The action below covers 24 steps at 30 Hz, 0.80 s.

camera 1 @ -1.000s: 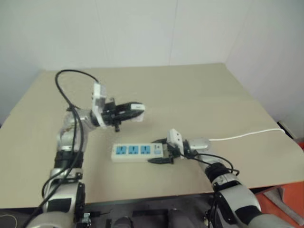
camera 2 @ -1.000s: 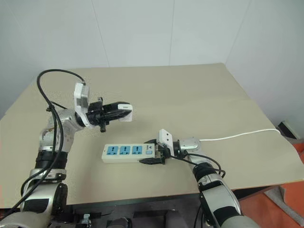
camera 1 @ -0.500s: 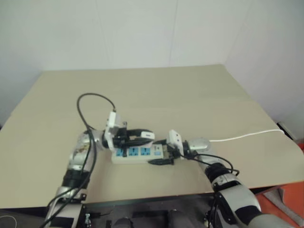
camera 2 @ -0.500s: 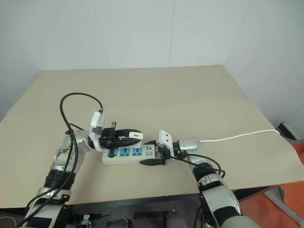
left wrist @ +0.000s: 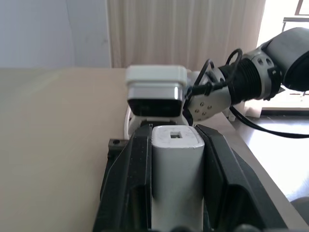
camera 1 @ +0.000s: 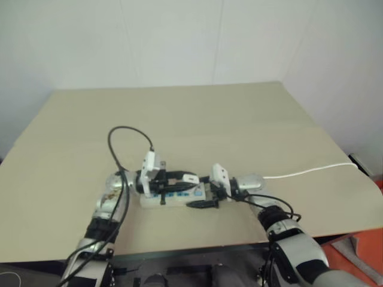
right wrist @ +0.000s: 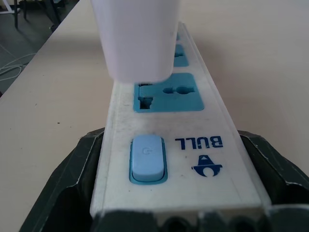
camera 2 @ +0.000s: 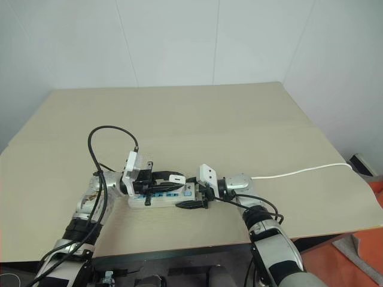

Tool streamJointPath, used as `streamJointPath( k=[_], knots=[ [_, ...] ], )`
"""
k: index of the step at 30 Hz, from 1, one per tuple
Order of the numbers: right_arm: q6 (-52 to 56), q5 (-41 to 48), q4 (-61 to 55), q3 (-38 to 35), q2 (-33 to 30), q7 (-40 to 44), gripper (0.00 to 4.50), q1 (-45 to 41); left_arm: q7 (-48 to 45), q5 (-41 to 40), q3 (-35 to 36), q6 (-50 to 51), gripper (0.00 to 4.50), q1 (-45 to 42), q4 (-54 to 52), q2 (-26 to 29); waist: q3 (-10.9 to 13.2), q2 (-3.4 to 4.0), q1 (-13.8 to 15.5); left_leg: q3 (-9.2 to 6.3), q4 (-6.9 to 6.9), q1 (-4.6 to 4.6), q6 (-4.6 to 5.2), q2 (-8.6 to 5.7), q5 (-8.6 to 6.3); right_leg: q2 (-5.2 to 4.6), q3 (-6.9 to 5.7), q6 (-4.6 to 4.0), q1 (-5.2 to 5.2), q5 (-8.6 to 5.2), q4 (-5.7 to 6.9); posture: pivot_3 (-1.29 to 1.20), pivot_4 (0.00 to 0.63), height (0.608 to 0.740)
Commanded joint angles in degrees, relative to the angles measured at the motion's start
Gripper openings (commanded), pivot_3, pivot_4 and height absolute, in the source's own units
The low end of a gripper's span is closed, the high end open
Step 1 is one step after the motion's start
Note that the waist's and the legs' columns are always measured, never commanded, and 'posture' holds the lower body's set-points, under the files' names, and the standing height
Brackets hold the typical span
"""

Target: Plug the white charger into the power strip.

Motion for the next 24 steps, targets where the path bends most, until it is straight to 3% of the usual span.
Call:
streamJointPath(
  k=[1, 17, 24],
  knots=[
    [0.67, 0.22, -1.46, 0.51, 0.6, 0.68, 3.42, 0.48, -0.6, 0.92, -0.39, -3.18, 1.02, -0.36, 1.51, 0.12, 0.0, 0.0, 0.02, 0.0, 0.0, 0.0, 0.0, 0.0, 0.0, 0.0, 0.0, 0.0, 0.0, 0.0, 0.0, 0.0, 0.15, 0.74],
    [1.54, 0.39, -2.68, 0.46, -0.13, 0.88, 3.42, 0.85, -0.29, 1.85, -0.45, -5.31, 1.02, -1.41, 6.19, -0.05, 0.0, 0.0, 0.14, 0.0, -0.01, 0.02, 0.0, -0.01, 0.0, 0.0, 0.0, 0.01, 0.04, -0.01, -0.02, 0.0, 0.15, 0.74],
    [2.12, 0.46, -3.42, 0.6, -0.64, 1.24, 3.42, 1.22, -2.17, 2.34, 0.31, -5.56, 1.02, 0.48, 6.9, 3.55, 0.0, 0.0, 0.0, 0.0, -0.06, 0.03, 0.0, 0.0, 0.0, 0.0, 0.0, 0.01, 0.03, -0.01, -0.04, 0.0, 0.15, 0.74]
  ],
)
